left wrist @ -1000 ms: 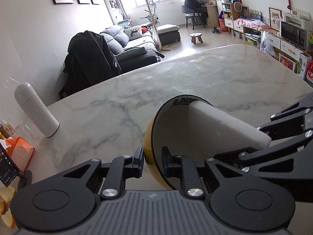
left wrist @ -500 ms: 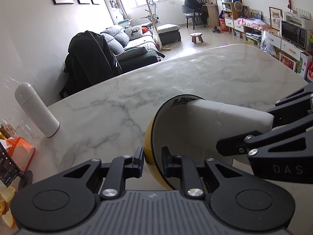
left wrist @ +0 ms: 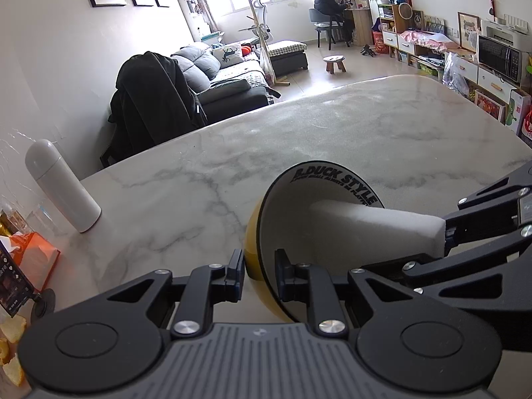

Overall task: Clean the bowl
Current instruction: 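Wipe the bowl interior with the sponge in the right gripper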

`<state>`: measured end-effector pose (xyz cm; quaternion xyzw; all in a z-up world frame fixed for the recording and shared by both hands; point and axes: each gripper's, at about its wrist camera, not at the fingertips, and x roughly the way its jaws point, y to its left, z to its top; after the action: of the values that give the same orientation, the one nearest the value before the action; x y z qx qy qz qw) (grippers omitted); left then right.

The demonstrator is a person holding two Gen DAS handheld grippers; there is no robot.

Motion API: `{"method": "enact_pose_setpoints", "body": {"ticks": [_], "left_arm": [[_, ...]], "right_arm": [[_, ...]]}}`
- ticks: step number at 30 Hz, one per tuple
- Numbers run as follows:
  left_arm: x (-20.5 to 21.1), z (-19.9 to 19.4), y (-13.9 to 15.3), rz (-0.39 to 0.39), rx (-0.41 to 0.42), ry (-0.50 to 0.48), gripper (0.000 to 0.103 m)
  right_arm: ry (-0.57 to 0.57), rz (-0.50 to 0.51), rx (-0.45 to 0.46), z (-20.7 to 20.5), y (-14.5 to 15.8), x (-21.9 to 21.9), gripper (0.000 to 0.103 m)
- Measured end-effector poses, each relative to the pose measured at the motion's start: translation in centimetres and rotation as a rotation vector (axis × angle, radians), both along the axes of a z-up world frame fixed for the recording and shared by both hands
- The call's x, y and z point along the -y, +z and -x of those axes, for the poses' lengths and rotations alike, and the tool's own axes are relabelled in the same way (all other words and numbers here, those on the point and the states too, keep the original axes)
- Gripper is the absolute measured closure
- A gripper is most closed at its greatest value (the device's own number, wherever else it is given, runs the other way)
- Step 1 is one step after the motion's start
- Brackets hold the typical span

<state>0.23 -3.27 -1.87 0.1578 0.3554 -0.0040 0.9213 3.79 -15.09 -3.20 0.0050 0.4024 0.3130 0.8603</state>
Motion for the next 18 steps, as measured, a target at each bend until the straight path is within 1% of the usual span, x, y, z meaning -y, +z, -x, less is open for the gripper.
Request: {"method": "enact_pose_setpoints", "body": {"ticks": [5,15,18], "left_arm": [[-0.2,-0.1,0.0,-0.005,0.001,-0.003,0.084],[-0.1,0.0,-0.3,-0.005,0.001,-0.002,0.084],[0.0,0.0,-0.3,-0.004,0.001,-0.002,0.084]], "right_arm": [[0.005,-0.001,-0.008,0.1,-0.2,-0.2,0.081],[-0.029,-0.01,0.029,-0.2,1.1,0.8,0.08],[-0.029,-0.011,0.028,-0.3,1.0,0.8,0.08]]}}
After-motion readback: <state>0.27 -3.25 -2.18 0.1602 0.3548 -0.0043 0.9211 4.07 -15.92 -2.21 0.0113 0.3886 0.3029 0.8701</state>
